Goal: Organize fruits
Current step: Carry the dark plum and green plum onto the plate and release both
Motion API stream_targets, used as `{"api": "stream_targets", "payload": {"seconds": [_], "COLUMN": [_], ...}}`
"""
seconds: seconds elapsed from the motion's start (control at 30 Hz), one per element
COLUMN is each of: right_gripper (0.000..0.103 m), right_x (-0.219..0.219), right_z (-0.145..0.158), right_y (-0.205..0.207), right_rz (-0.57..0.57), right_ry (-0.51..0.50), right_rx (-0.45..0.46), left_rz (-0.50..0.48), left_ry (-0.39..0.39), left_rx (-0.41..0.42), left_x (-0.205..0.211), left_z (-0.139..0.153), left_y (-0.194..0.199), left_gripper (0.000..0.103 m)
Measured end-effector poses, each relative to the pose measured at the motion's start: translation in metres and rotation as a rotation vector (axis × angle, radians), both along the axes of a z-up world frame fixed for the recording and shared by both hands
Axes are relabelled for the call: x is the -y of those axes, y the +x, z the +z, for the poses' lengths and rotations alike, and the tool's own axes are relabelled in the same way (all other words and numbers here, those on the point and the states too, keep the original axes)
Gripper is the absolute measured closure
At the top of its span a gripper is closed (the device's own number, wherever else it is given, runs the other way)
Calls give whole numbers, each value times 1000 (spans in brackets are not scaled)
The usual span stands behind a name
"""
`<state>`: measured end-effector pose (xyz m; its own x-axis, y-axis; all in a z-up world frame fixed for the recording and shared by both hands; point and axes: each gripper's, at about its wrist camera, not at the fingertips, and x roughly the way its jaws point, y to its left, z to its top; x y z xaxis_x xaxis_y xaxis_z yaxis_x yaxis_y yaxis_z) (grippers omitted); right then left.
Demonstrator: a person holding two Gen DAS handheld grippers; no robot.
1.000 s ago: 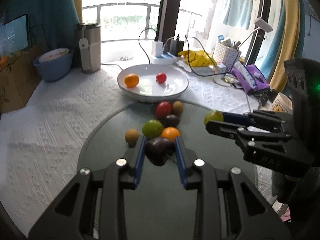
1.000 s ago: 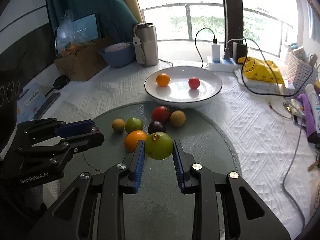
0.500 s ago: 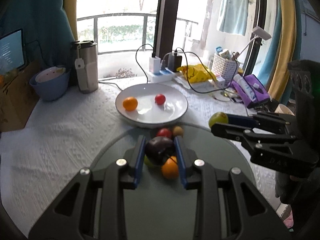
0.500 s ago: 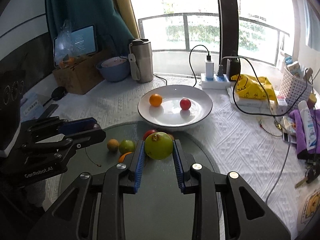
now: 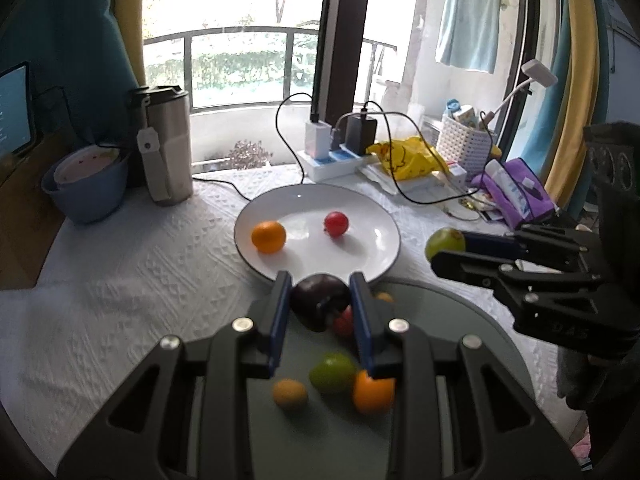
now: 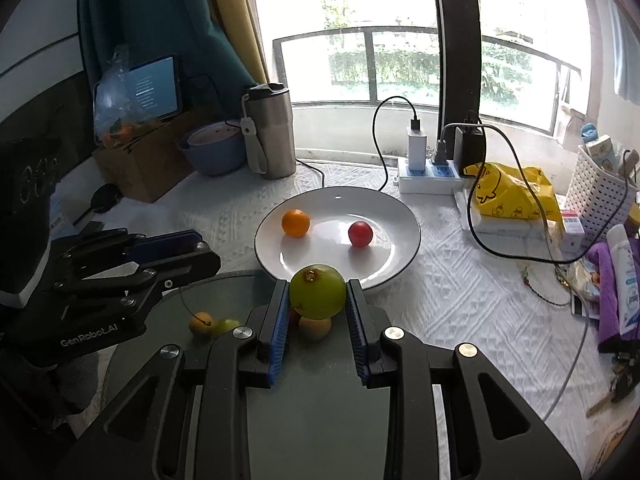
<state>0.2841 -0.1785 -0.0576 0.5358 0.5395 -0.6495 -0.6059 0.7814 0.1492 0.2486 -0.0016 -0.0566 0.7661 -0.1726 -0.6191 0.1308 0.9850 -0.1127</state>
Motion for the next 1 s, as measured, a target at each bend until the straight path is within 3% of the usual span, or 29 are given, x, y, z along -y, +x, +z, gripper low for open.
{"api": "stream_targets", "payload": {"seconds": [0.67, 1.0], "right_gripper": [73, 73], "right_x": [-27, -44], "right_z": [-31, -55], "right_y": [70, 113], "right_rz": [21, -2], "right_ry": [-35, -63], "right_rx": [-49, -111], "left_rz": [0, -13], "left_ry": [-21, -16], "left_rx": [-66, -149], "left_x": [-8, -12], "left_z": [-29, -47], "left_y": [67, 103], "left_gripper": [72, 72]}}
